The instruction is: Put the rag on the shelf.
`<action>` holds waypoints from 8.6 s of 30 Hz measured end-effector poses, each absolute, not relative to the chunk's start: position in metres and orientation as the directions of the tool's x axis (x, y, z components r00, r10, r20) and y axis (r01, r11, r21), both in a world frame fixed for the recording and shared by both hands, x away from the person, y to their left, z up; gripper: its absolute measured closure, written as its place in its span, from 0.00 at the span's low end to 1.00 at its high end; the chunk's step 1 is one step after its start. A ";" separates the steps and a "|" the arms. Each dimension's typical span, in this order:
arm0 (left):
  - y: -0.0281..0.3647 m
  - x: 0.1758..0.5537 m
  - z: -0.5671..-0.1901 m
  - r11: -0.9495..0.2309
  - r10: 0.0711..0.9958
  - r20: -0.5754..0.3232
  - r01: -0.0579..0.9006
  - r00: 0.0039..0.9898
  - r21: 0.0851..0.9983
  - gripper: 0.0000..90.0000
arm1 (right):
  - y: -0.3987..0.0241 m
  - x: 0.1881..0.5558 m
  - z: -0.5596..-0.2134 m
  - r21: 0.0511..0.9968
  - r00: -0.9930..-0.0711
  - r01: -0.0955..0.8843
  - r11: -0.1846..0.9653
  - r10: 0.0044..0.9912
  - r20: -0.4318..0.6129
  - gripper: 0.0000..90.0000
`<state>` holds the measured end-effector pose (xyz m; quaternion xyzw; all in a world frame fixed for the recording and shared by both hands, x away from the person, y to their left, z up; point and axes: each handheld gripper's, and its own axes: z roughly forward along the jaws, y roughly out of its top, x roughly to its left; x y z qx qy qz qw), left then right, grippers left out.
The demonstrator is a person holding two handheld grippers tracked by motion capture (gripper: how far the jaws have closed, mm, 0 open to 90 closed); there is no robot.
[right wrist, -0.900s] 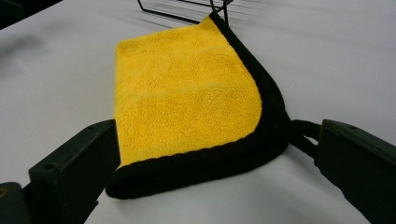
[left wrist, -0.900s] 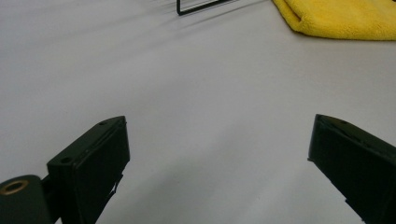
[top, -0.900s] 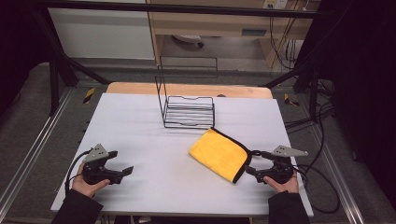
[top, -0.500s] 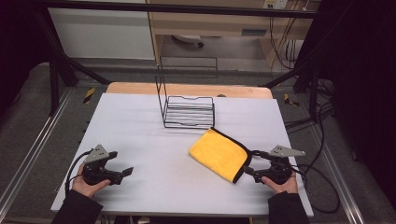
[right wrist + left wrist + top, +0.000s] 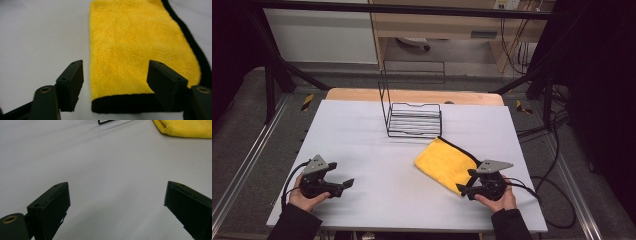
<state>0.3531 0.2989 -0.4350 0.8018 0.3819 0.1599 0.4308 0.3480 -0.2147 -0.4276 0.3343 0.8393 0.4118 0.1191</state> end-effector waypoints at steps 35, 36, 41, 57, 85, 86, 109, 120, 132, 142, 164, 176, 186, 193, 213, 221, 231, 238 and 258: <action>0.298 0.354 -0.436 -0.342 0.754 -0.072 0.482 0.654 0.807 0.09 | -0.181 0.352 -0.440 0.652 -0.821 0.385 0.653 0.565 -0.081 0.93; 0.298 0.354 -0.436 -0.342 0.754 -0.071 0.483 0.653 0.806 0.09 | -0.181 0.353 -0.439 0.650 -0.819 0.395 0.649 0.569 -0.071 0.94; 0.299 0.355 -0.436 -0.344 0.755 -0.071 0.485 0.652 0.804 0.09 | -0.183 0.355 -0.433 0.662 -0.797 0.444 0.604 0.603 -0.016 0.95; 0.298 0.354 -0.436 -0.340 0.758 -0.072 0.488 0.648 0.804 0.10 | -0.136 0.345 -0.418 0.699 -0.765 0.538 0.472 0.621 0.169 0.95; 0.298 0.354 -0.436 -0.336 0.761 -0.077 0.492 0.645 0.803 0.10 | -0.156 0.358 -0.422 0.737 -0.692 0.548 0.395 0.709 0.135 0.52; 0.298 0.354 -0.436 -0.336 0.761 -0.077 0.492 0.645 0.803 0.10 | -0.164 0.359 -0.426 0.730 -0.677 0.564 0.387 0.722 0.140 0.52; 0.290 0.353 -0.439 -0.334 0.762 -0.093 0.513 0.640 0.791 0.10 | -0.186 0.355 -0.441 0.636 -0.568 0.721 0.275 0.760 0.315 0.92; 0.283 0.353 -0.438 -0.328 0.766 -0.102 0.522 0.635 0.787 0.10 | -0.185 0.341 -0.440 0.631 -0.554 0.731 0.259 0.765 0.328 0.91; 0.263 0.355 -0.434 -0.341 0.767 -0.092 0.526 0.635 0.779 0.03 | -0.205 0.352 -0.439 0.754 -0.626 0.598 0.273 0.746 0.227 0.53; 0.231 0.363 -0.428 -0.391 0.745 -0.063 0.510 0.664 0.766 0.04 | -0.214 0.361 -0.441 0.779 -0.636 0.556 0.289 0.751 0.175 0.20; 0.159 0.402 -0.417 -0.379 0.740 -0.096 0.531 0.666 0.758 0.11 | -0.213 0.361 -0.442 0.780 -0.626 0.555 0.290 0.763 0.162 0.04; 0.124 0.427 -0.418 -0.368 0.766 -0.100 0.561 0.635 0.742 0.17 | -0.213 0.360 -0.443 0.772 -0.622 0.565 0.292 0.765 0.166 0.04; 0.115 0.444 -0.430 -0.331 0.810 -0.116 0.612 0.575 0.718 0.42 | -0.212 0.361 -0.444 0.769 -0.625 0.566 0.296 0.763 0.166 0.04; 0.112 0.449 -0.442 -0.328 0.802 -0.159 0.648 0.575 0.687 0.55 | -0.212 0.361 -0.443 0.771 -0.626 0.565 0.294 0.761 0.168 0.04; 0.105 0.449 -0.445 -0.305 0.790 -0.207 0.664 0.576 0.683 0.82 | -0.211 0.364 -0.443 0.774 -0.620 0.571 0.273 0.762 0.189 0.04; 0.106 0.448 -0.445 -0.312 0.782 -0.223 0.675 0.582 0.668 0.83 | -0.211 0.367 -0.441 0.777 -0.616 0.569 0.270 0.766 0.186 0.04; 0.106 0.447 -0.448 -0.308 0.780 -0.227 0.674 0.583 0.672 0.86 | -0.198 0.392 -0.435 0.777 -0.580 0.577 0.252 0.796 0.173 0.06; 0.105 0.445 -0.450 -0.307 0.782 -0.216 0.663 0.584 0.683 0.87 | -0.189 0.409 -0.436 0.767 -0.566 0.596 0.239 0.803 0.189 0.16; 0.106 0.446 -0.451 -0.326 0.766 -0.201 0.639 0.610 0.697 0.87 | -0.172 0.437 -0.452 0.713 -0.532 0.664 0.223 0.812 0.241 0.64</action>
